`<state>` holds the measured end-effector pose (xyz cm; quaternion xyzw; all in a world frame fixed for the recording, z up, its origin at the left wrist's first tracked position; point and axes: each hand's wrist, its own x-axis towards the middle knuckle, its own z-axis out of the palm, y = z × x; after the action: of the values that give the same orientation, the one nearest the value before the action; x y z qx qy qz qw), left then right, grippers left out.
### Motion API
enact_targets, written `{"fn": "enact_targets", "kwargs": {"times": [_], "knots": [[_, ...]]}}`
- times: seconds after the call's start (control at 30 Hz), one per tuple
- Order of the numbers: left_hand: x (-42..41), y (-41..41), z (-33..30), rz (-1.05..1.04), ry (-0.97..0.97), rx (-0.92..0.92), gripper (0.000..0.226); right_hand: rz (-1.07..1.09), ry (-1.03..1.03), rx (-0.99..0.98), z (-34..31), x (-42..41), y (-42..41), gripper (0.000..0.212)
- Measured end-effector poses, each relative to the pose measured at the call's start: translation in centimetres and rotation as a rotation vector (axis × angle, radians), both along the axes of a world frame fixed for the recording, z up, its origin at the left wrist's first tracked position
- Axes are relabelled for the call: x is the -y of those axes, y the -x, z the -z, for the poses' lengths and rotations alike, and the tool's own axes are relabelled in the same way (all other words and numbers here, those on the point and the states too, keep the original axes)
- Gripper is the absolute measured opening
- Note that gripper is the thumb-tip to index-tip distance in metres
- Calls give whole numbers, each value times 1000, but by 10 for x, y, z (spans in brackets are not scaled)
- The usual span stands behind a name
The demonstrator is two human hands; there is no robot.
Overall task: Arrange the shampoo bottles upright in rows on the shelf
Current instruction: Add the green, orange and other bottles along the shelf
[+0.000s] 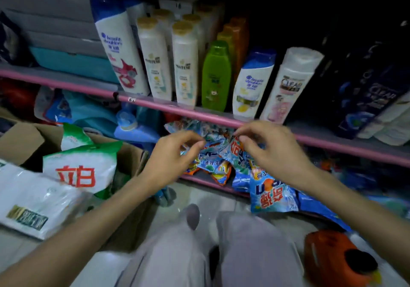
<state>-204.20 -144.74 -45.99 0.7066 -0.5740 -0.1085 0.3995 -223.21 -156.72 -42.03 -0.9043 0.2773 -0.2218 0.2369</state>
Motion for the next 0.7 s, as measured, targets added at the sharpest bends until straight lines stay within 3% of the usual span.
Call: {"fn": "enact_targets", "kwargs": {"times": [0.13,0.3,0.47,0.6,0.7], "knots": [[-24,-39,104,-225,-291,-149,11,-93,-218,-281,94,-10,-49,24],[-41,-69,206,-459,-688,-260,37,-245,-361,-632,186,-13,-139,41],[-35,-78,266,-542,-769,-338,59,-264,-417,-709,262,-24,-212,42],[-23,-84,295,-583,-747,-431,59,-241,-455,-721,312,-39,-240,42],[-20,-86,314,-564,-771,-329,57,-158,-502,-735,340,-48,-254,39]]}}
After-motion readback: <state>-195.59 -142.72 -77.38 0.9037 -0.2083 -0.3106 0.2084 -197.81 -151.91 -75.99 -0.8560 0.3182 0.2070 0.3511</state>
